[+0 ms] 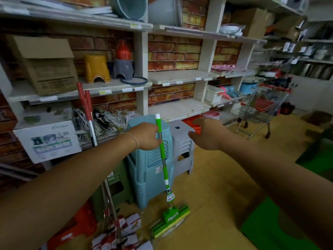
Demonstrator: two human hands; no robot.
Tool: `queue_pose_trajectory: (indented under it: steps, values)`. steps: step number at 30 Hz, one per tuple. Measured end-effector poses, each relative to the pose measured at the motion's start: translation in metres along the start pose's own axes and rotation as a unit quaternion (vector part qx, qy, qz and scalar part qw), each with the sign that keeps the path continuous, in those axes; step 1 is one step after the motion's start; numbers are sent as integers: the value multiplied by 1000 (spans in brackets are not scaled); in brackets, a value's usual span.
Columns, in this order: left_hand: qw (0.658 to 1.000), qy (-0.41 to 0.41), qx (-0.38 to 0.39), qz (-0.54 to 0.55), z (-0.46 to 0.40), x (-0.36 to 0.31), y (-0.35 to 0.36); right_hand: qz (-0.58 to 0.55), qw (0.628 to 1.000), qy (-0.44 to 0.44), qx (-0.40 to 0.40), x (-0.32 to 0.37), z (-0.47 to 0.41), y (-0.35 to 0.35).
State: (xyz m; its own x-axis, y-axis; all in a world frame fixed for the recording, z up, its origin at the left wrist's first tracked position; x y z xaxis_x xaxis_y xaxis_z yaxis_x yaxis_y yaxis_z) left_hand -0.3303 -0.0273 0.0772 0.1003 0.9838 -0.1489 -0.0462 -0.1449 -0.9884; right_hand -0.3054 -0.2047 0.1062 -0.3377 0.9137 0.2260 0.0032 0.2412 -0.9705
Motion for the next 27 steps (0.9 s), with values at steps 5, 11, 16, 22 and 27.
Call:
queue_pose_trajectory:
  steps: [5, 11, 16, 22, 27]
  values:
    - [1000, -3, 6, 19, -81, 28, 9, 2, 1000, -1, 6, -10, -75, 20]
    - [1000, -3, 19, 18, -170, 57, 6, 1, 999, -8, 31, -22, -158, 36]
    - [999, -9, -14, 45, -217, 79, 15, -9, 999, -25, 40, -20, -215, 51]
    - [998, -35, -17, 44, -258, 104, 35, -29, 997, -56, 44, -11, -282, 78]
    - [995, -91, 6, 49, -301, 129, 61, -33, 992, -93, 83, -14, -345, 122]
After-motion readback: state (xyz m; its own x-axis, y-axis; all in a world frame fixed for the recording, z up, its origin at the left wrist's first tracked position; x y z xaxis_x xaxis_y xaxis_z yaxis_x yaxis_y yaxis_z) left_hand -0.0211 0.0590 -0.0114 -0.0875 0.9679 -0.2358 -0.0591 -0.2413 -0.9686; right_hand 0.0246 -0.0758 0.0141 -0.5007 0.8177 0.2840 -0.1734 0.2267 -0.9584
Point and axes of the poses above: each hand's wrist, its own z-axis away from the middle knuckle, its own y-axis out of the palm, x = y × z, the point moved 9 cm from there along -z, towards the middle knuckle, and after that the axes turned 3 degrees about y, right-handed, at the moved point
